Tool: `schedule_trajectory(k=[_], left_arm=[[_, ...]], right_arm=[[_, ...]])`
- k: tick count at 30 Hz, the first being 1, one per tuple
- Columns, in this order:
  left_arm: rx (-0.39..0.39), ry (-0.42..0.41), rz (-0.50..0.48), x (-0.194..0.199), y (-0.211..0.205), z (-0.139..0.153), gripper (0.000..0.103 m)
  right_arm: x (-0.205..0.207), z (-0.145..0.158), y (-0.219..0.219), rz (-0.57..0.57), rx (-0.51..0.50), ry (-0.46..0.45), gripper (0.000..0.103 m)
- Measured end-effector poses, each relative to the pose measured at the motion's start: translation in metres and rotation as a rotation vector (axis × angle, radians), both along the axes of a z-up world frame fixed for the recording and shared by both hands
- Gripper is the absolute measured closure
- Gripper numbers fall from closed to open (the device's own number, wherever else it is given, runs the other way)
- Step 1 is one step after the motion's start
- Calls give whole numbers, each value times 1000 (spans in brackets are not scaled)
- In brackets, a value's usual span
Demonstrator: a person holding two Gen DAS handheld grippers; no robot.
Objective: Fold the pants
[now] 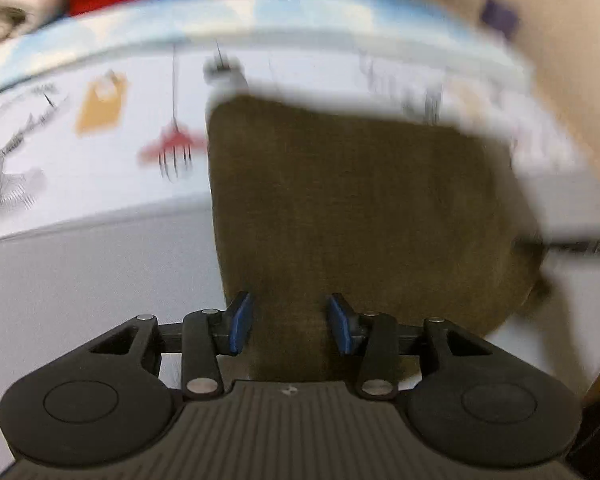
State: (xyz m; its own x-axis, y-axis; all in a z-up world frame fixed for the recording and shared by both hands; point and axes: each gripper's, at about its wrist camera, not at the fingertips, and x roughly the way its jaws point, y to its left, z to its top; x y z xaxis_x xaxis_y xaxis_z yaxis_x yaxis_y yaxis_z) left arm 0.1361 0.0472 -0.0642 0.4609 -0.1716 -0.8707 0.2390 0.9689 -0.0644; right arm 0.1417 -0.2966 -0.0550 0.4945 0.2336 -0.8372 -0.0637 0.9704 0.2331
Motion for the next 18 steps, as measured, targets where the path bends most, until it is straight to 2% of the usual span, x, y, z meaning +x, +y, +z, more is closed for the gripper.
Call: schedule_trajectory(k=[1, 5, 7, 9, 10, 13, 16, 18], left_arm=[[53, -14, -16, -3, -5, -4, 45], [93, -108, 21, -12, -9, 13, 45], [128, -198, 28, -24, -12, 28, 34], [139, -253, 20, -36, -16, 41, 23], [139, -271, 16, -42, -16, 48, 21], [145, -329, 39, -65, -17, 72, 18], [151, -420, 74, -92, -16, 98, 17], [153, -470, 85, -110, -17, 114, 16]], right_arm=[[-1, -1, -1, -2, 10, 11, 34], [-8, 10, -2, -12, -2, 0, 34], [-15, 19, -2, -20, -18, -38, 34], [-24, 31, -1, -30, -56, -99, 34], [-30, 38, -2, -33, -69, -135, 34], [-50, 61, -4, -54, -94, -252, 34], [-72, 85, -4, -53, -95, -362, 33], [-89, 102, -2, -51, -93, -442, 30]])
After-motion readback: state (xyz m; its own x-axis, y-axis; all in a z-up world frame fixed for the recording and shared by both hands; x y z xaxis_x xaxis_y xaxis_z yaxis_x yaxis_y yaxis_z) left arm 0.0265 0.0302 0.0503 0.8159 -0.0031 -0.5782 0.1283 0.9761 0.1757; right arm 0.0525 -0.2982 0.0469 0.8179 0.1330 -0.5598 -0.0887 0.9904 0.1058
